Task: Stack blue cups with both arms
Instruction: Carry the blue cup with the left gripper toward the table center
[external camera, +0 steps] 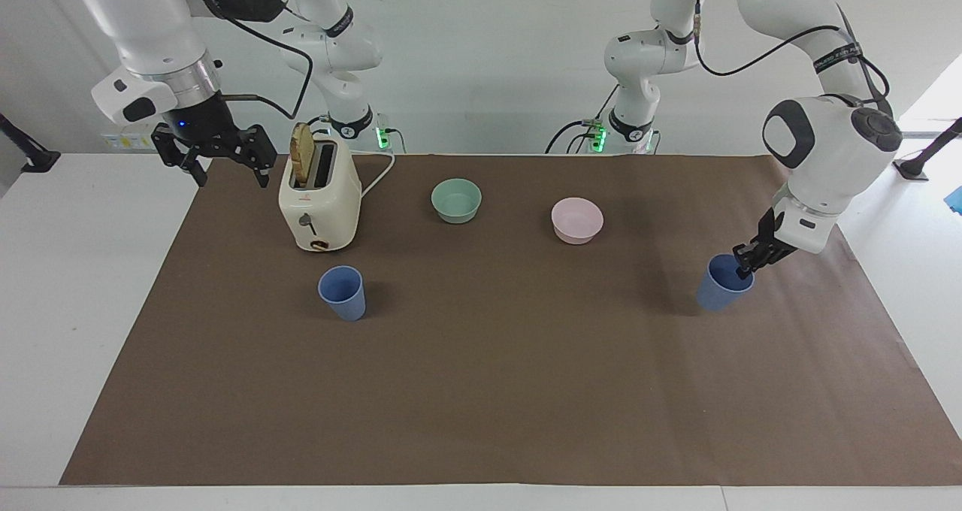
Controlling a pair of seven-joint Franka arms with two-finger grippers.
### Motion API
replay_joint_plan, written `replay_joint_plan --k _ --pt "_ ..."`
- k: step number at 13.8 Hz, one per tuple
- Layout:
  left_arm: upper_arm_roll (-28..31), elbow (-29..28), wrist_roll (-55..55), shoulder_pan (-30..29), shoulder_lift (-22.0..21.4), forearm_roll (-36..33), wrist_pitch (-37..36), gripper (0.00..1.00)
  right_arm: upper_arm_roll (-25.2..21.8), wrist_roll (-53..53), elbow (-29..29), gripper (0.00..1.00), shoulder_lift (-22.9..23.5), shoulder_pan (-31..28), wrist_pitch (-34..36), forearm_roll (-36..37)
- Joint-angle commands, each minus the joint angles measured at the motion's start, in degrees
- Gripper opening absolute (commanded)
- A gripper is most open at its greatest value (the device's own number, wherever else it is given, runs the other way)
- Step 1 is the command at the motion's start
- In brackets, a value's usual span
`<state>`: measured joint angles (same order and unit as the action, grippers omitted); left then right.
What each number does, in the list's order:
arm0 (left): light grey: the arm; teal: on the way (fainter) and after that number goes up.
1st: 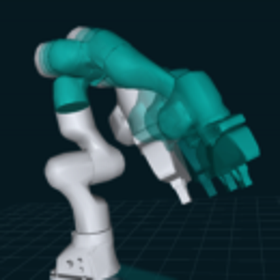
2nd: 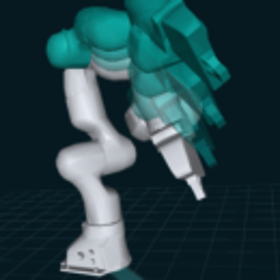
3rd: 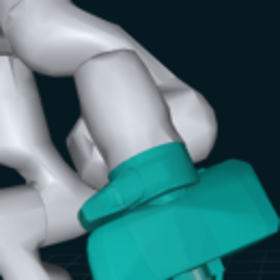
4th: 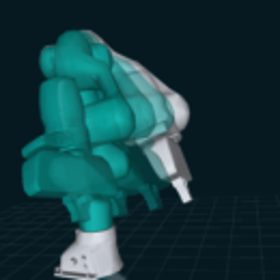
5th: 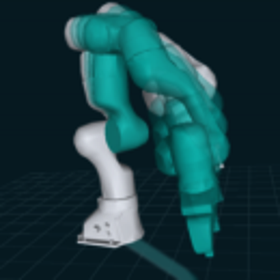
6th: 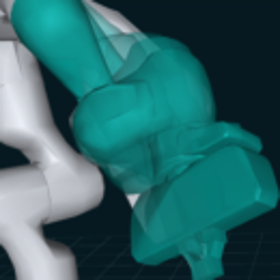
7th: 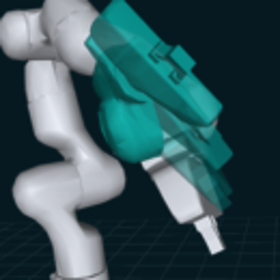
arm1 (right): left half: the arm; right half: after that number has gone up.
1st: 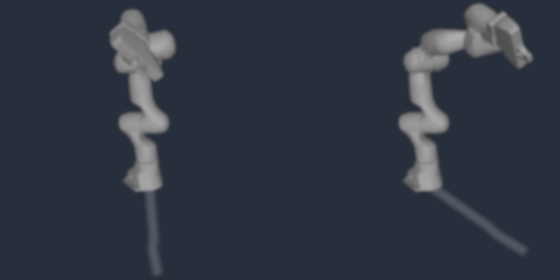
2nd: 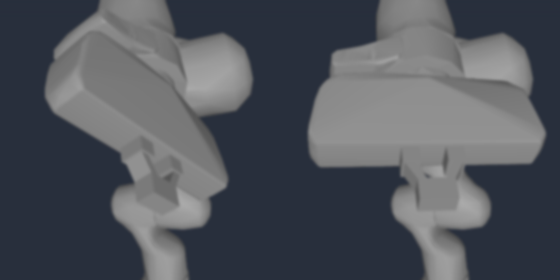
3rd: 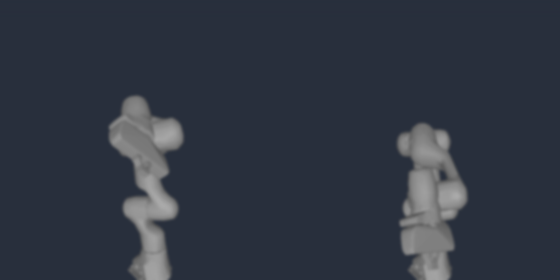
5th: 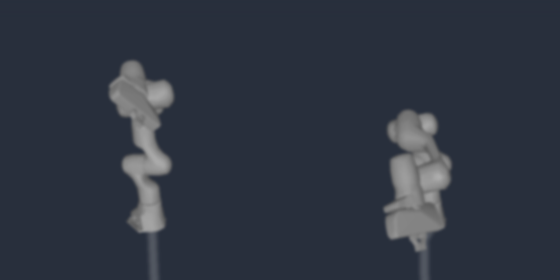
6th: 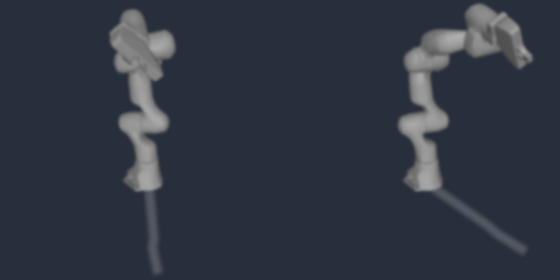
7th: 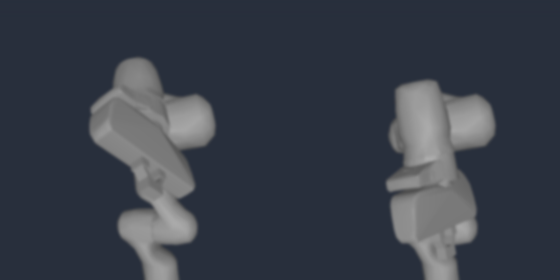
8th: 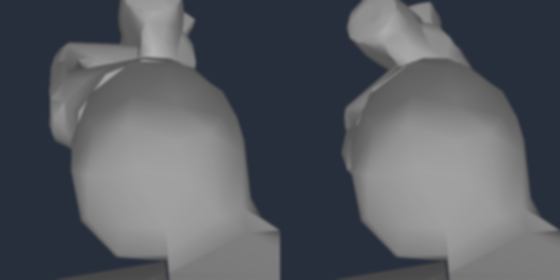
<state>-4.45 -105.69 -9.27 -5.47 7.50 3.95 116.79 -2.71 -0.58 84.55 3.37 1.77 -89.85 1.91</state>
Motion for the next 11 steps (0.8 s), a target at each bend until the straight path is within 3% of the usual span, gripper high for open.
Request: replay_joint_plan --k 1,6,8,11 --pt "-0.03 3.2 -8.87 5.61 -0.11 0.45 -2.8 0.0 0.33 -1.35 1.67 1.0 -1.43 -0.71 -0.24 -0.95" --pt "-0.03 4.79 -28.4 20.29 0.67 -0.17 -1.05 0.0 0.33 -1.35 1.67 1.0 -1.52 -0.71 -0.15 -0.95" --pt "0.06 4.61 -34.56 26.09 3.91 -1.39 2.98 0.0 0.33 -1.35 1.67 1.0 -1.52 -0.71 -0.15 -0.95" --pt "-0.03 4.0 -36.87 29.98 7.17 -1.84 6.77 0.0 0.33 -1.35 1.67 1.0 -1.43 -0.71 -0.15 -0.95"
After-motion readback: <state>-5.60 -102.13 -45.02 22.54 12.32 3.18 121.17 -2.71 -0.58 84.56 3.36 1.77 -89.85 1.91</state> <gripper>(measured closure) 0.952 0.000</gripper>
